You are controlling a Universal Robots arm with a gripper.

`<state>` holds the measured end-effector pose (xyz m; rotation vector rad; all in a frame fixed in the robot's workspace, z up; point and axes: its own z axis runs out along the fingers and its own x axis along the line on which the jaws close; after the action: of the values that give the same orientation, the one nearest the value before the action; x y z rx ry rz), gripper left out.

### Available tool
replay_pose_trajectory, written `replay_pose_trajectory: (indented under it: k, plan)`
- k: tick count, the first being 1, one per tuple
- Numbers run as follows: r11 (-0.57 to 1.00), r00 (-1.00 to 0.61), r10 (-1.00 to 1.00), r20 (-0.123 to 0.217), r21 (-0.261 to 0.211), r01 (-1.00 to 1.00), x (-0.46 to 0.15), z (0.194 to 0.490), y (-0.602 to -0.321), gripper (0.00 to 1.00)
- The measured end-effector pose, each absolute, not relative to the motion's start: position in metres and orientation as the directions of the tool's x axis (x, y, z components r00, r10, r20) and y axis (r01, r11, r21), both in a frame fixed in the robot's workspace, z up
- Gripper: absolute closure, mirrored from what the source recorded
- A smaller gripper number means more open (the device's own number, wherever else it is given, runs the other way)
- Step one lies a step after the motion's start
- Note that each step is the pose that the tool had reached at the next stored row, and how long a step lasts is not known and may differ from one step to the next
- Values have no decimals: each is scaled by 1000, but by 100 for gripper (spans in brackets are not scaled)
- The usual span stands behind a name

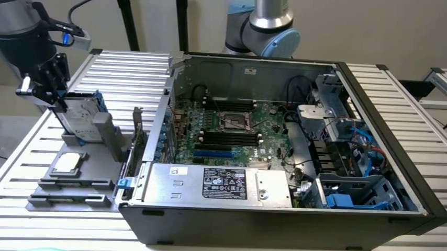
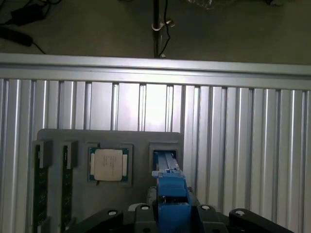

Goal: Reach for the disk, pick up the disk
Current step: 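Pick up the disk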

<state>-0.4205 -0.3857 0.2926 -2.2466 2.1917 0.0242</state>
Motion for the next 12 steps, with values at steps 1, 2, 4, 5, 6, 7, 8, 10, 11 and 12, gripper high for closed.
replay_pose_trajectory:
  k: [1, 2, 4, 5, 6, 7, 8, 10, 11, 12]
  plan:
    - [-25, 25, -1000, -13, 8, -1000, -421, 294, -386, 67]
    - [-25, 25, -1000, -13, 9, -1000, -421, 295, -386, 67]
    - [-25, 25, -1000, -13, 9, -1000, -420, 298, -386, 67]
    - [-25, 25, -1000, -13, 9, -1000, -420, 300, -386, 67]
    - [-25, 25, -1000, -13, 9, -1000, -420, 303, -386, 67]
    - [-25, 25, -1000, -13, 9, -1000, -420, 306, -386, 67]
    - [-25, 25, -1000, -13, 9, -1000, -420, 309, -386, 67]
    - [-25, 25, -1000, -13, 9, -1000, -420, 318, -386, 67]
    - [-25, 25, -1000, -13, 8, -1000, -419, 322, -386, 67]
    - [-25, 25, -1000, -13, 9, -1000, -419, 327, -386, 67]
